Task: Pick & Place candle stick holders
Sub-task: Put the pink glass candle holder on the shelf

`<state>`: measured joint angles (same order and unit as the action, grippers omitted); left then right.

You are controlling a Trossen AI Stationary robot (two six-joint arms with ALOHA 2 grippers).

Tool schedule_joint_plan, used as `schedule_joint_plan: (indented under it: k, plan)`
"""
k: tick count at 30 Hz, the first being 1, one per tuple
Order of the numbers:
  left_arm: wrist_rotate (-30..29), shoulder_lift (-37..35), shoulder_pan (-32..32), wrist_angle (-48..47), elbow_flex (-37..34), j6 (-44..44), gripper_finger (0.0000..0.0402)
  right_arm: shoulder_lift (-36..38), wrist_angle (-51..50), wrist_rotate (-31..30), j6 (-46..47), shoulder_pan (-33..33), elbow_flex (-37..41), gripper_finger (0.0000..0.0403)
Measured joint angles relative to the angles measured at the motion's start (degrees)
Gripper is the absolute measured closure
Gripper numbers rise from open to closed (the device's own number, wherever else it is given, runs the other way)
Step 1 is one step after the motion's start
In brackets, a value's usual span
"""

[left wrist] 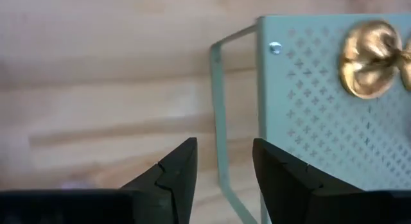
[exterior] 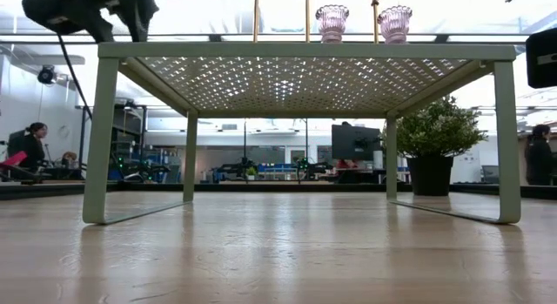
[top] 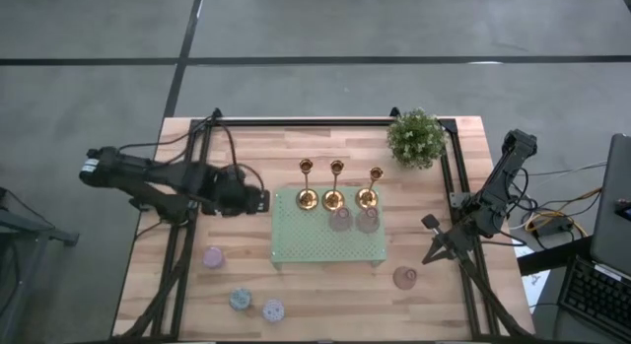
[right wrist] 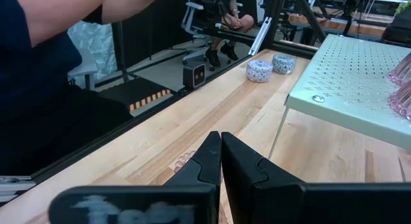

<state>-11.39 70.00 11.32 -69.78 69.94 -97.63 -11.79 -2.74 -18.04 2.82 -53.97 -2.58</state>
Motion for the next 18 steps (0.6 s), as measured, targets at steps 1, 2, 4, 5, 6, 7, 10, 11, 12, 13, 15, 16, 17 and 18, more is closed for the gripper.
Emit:
schedule_joint_plan:
  k: [1, 2, 4, 5, 6, 7, 10, 11, 12, 13, 15, 16, 17, 18]
  plan:
    - [-2.5, 0.2, 1.5, 0.5, 0.0, 0.3, 0.0248, 0.0, 0.0, 0.0, 0.0, 0.0, 0.0, 0.0394]
    - [-5.6, 0.4, 2.7, 0.7, 0.0, 1.1, 0.0248, 0.0, 0.0, 0.0, 0.1, 0.0, 0.0, 0.0394]
    - [-11.9, 0.7, 4.8, 0.9, 0.0, 4.8, 0.0248, 0.0, 0.0, 0.0, 0.0, 0.0, 0.0, 0.0394]
    - [-14.3, 0.8, 5.9, 1.5, 0.0, 7.2, 0.0248, 0.0, 0.0, 0.0, 0.0, 0.0, 0.0, 0.0394]
    - [-16.1, 1.0, 6.9, 1.9, 0.0, 9.5, 0.0248, 0.0, 0.0, 0.0, 0.0, 0.0, 0.0, 0.0394]
    - [-16.8, 1.1, 7.9, 1.8, 0.0, 10.9, 0.0248, 0.0, 0.0, 0.0, 0.1, 0.0, 0.0, 0.0394]
    - [-18.7, 1.7, 10.2, 2.6, 0.0, 13.5, 0.0248, 0.0, 0.0, 0.0, 0.0, 0.0, 0.0, 0.0394]
    - [-19.4, 1.9, 10.7, 2.5, 0.0, 14.3, 0.0248, 0.0, 0.0, 0.0, 0.1, 0.0, 0.0, 0.0394]
    - [-19.6, 1.9, 11.3, 2.4, 0.0, 15.1, 0.0248, 0.0, 0.0, 0.0, 0.1, 0.0, 0.0, 0.0394]
    - [-19.5, 1.9, 11.8, 2.5, 0.0, 15.5, 0.0248, 0.0, 0.0, 0.0, 0.0, 0.0, 0.0, 0.0394]
    - [-18.7, 1.9, 12.6, 2.6, 0.0, 16.5, 0.0247, 0.0, 0.0, 0.0, 0.0, 0.0, 0.0, 0.0394]
    - [-18.7, 1.9, 12.9, 3.0, 0.0, 17.9, 0.0247, 0.0, 0.0, 0.0, 0.1, 0.0, 0.0, 0.0394]
    - [-19.3, 1.9, 13.1, 3.4, 0.0, 19.8, 0.0247, 0.0, 0.0, 0.0, 0.1, 0.0, 0.0, 0.0394]
    - [-20.1, 1.9, 13.2, 3.7, 0.0, 22.1, 0.0246, 0.0, 0.0, 0.0, 0.0, 0.0, 0.0, 0.0394]
